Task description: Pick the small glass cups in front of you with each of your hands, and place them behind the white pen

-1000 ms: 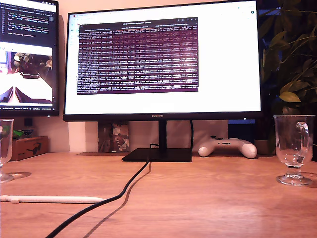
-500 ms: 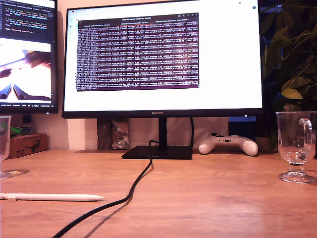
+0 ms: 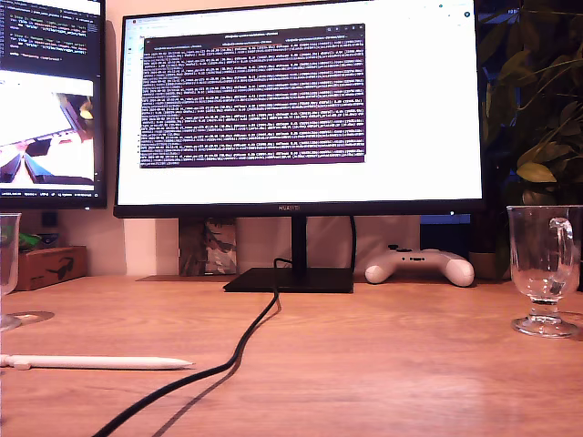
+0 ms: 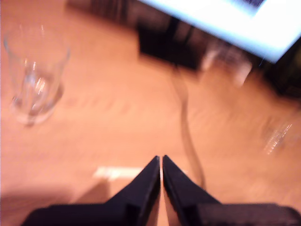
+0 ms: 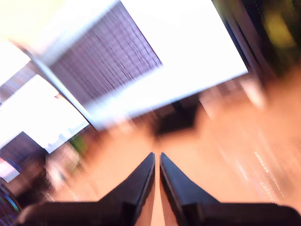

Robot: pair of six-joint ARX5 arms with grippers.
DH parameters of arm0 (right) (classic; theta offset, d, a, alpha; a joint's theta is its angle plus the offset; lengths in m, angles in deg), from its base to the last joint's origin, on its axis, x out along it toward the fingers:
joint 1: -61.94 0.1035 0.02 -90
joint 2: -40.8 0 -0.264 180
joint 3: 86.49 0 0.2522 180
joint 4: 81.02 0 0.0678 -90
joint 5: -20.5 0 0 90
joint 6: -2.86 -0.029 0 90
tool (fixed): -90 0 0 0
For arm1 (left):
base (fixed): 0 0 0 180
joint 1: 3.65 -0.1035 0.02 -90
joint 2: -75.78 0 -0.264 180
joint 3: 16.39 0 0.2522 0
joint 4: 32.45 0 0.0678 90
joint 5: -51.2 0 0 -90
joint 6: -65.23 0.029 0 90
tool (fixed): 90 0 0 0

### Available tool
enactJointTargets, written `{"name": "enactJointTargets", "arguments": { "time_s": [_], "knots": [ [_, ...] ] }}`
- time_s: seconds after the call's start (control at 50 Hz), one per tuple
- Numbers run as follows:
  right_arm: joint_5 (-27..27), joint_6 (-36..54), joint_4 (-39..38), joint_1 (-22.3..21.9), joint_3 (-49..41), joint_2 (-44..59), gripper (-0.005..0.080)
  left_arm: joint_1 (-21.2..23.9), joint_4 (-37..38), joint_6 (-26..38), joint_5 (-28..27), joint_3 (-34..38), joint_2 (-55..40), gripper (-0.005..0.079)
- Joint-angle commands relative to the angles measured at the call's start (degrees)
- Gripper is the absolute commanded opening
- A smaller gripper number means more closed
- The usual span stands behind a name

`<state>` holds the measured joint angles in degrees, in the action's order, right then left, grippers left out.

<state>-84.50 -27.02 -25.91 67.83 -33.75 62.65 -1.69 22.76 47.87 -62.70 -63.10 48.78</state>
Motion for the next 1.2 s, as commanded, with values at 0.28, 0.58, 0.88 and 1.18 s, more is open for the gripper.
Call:
{"name": "enactJointTargets", "arguments": {
  "time_s": [0.28,0.58,0.88,1.18],
  "knots": [
    [2.4,7.6,11.3,0.2,12.3,29.0,-0.001,0.0,10.2,14.8,10.6,-14.9,-26.5,-0.0019],
    [3.7,10.4,16.5,2.4,22.3,45.9,0.0339,0.0,10.8,16.8,12.6,-21.4,-36.9,-0.0018],
    [5.8,8.7,17.8,5.9,27.1,56.3,0.0339,0.0,11.2,17.8,15.0,-24.3,-40.9,0.0097],
    [10.3,8.5,18.0,6.8,27.1,62.9,0.0336,0.0,10.8,17.8,15.0,-24.3,-41.2,0.0097]
  ]
}}
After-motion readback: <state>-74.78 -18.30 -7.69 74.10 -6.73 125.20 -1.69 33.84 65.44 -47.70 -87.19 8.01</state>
